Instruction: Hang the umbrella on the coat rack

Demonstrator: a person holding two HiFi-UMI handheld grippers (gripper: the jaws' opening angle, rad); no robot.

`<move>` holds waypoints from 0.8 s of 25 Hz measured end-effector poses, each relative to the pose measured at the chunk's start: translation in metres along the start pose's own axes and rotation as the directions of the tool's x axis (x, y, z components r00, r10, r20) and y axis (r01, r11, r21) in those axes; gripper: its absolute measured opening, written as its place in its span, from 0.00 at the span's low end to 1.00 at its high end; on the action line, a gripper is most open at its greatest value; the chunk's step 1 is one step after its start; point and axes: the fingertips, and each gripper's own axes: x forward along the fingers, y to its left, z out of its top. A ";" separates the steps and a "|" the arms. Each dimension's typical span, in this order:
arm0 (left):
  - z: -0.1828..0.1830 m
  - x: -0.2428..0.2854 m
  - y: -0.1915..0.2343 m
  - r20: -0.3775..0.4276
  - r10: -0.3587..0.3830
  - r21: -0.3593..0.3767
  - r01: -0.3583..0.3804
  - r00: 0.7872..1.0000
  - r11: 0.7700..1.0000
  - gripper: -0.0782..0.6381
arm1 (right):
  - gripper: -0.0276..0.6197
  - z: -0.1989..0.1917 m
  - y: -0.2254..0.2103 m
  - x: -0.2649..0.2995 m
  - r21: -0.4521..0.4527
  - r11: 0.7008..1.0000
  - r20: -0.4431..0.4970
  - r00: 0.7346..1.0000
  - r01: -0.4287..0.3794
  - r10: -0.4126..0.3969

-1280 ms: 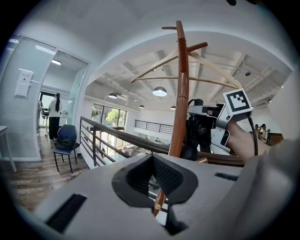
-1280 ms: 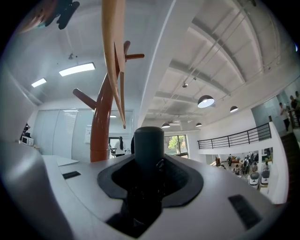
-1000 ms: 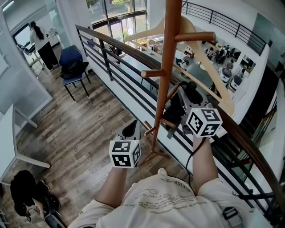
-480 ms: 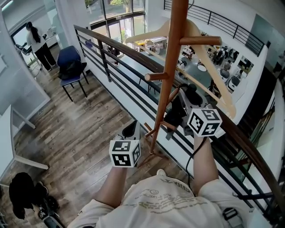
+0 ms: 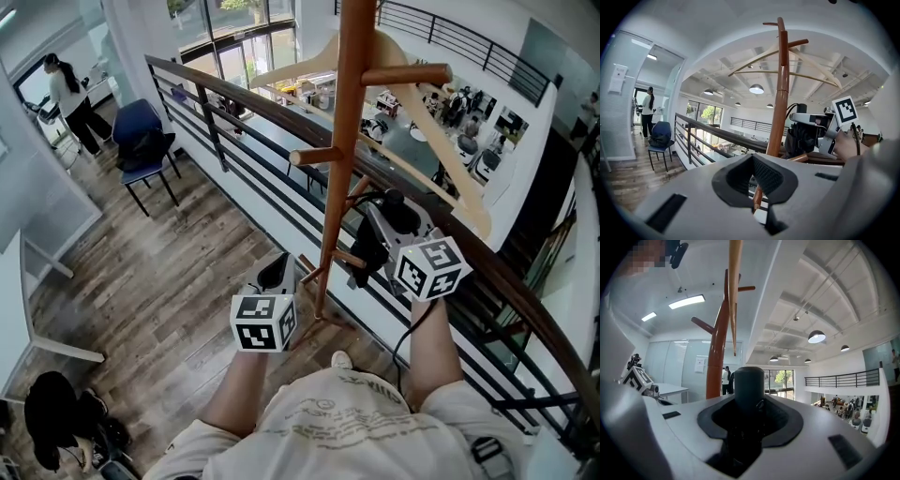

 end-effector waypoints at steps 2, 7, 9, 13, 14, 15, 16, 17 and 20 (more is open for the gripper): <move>-0.005 -0.001 -0.004 -0.005 -0.006 0.002 0.006 1.000 1.000 0.12 | 0.26 -0.010 0.005 -0.007 -0.014 1.000 -0.017 1.000 -0.015 0.015; -0.011 -0.001 -0.013 -0.014 -0.025 0.009 0.025 1.000 1.000 0.12 | 0.26 -0.035 0.005 -0.016 -0.009 1.000 -0.065 0.998 -0.011 0.010; -0.012 -0.001 -0.015 -0.017 -0.029 0.011 0.029 0.999 1.000 0.12 | 0.26 -0.044 0.002 -0.017 -0.002 1.000 -0.085 0.996 -0.003 0.002; -0.016 -0.002 -0.015 -0.026 -0.028 0.008 0.028 0.999 1.000 0.12 | 0.26 -0.066 0.001 -0.012 0.007 1.000 -0.126 0.992 -0.012 0.013; -0.017 -0.002 -0.016 -0.028 -0.027 0.007 0.028 0.999 1.000 0.12 | 0.26 -0.073 0.001 -0.011 0.007 1.000 -0.138 0.990 -0.019 0.020; -0.018 -0.002 -0.016 -0.029 -0.026 0.007 0.027 0.999 1.000 0.12 | 0.26 -0.079 0.001 -0.010 0.006 1.000 -0.150 0.988 -0.026 0.026; -0.019 -0.002 -0.016 -0.030 -0.025 0.007 0.025 0.999 1.000 0.12 | 0.26 -0.085 0.000 -0.009 0.007 1.000 -0.161 0.986 -0.030 0.031; -0.020 -0.002 -0.015 -0.031 -0.023 0.006 0.023 0.999 1.000 0.12 | 0.26 -0.091 -0.001 -0.008 0.011 0.999 -0.171 0.985 -0.031 0.033; -0.021 -0.002 -0.014 -0.036 -0.016 0.003 0.016 0.999 1.000 0.12 | 0.26 -0.108 -0.005 -0.007 0.037 0.999 -0.198 0.980 -0.025 0.032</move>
